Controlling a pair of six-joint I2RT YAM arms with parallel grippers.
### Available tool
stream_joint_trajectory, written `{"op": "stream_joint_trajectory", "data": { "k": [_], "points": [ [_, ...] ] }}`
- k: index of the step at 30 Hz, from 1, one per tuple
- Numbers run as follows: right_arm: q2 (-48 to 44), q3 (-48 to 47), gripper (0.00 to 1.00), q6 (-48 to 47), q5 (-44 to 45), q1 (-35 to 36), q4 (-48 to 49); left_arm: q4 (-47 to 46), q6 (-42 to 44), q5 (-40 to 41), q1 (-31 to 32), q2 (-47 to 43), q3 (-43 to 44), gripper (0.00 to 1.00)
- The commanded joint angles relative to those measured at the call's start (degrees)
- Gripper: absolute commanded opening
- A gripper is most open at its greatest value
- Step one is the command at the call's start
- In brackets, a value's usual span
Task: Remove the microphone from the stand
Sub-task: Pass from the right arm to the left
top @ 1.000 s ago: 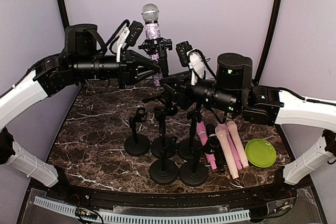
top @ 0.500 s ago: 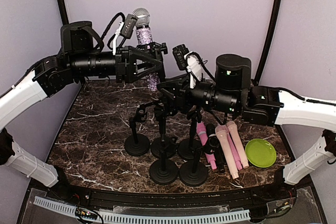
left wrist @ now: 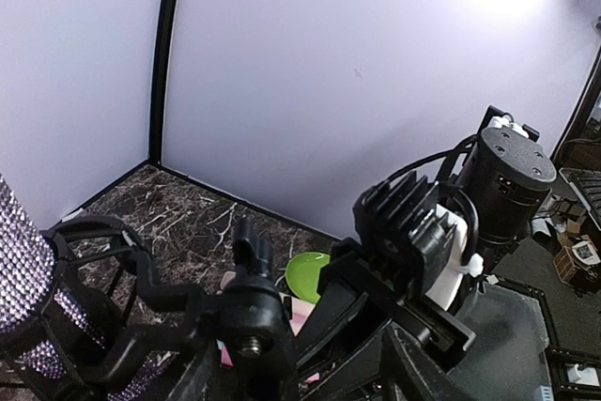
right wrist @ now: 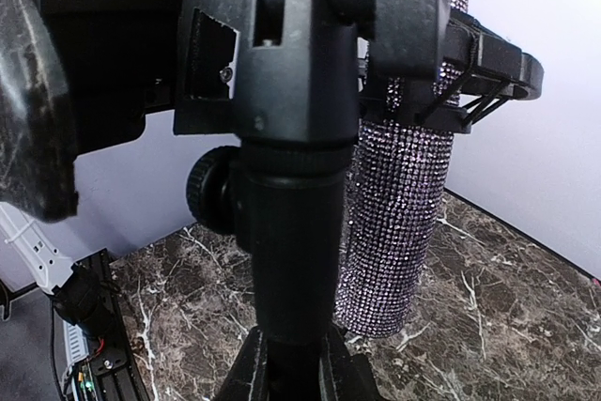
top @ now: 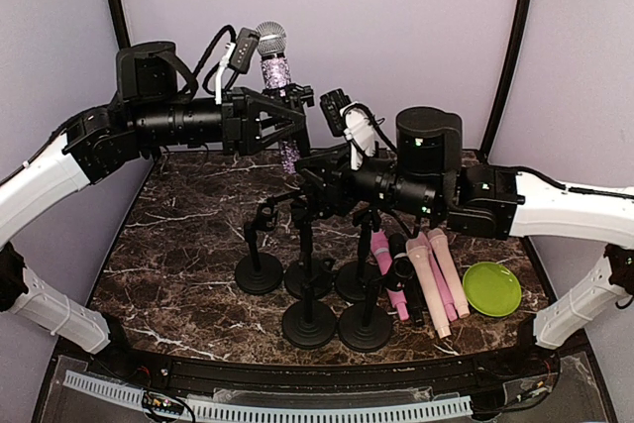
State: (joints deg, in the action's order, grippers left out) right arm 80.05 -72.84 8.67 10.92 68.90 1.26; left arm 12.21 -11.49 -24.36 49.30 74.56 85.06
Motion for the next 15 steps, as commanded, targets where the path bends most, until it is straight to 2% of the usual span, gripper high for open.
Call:
{"op": "stream_joint_trajectory", "data": {
  "k": [1, 9, 15],
  "points": [
    [-0.45, -3.48, 0.00, -0.84, 1.32, 0.24, 9.98, 0.43, 2.08, 5.35, 0.01, -0.66, -1.21, 0.60],
    [0.19, -3.70, 0.00, -0.79, -0.19, 0.31, 11.02, 1.35, 2.38, 7.49, 0.06, 0.59, -2.16, 0.58],
    [0.65, -3.71, 0.00, -0.80, -0.01, 0.34, 10.88, -4.12, 0.02, 5.96, 0.01, -0.20, -4.37, 0.46]
  ]
}}
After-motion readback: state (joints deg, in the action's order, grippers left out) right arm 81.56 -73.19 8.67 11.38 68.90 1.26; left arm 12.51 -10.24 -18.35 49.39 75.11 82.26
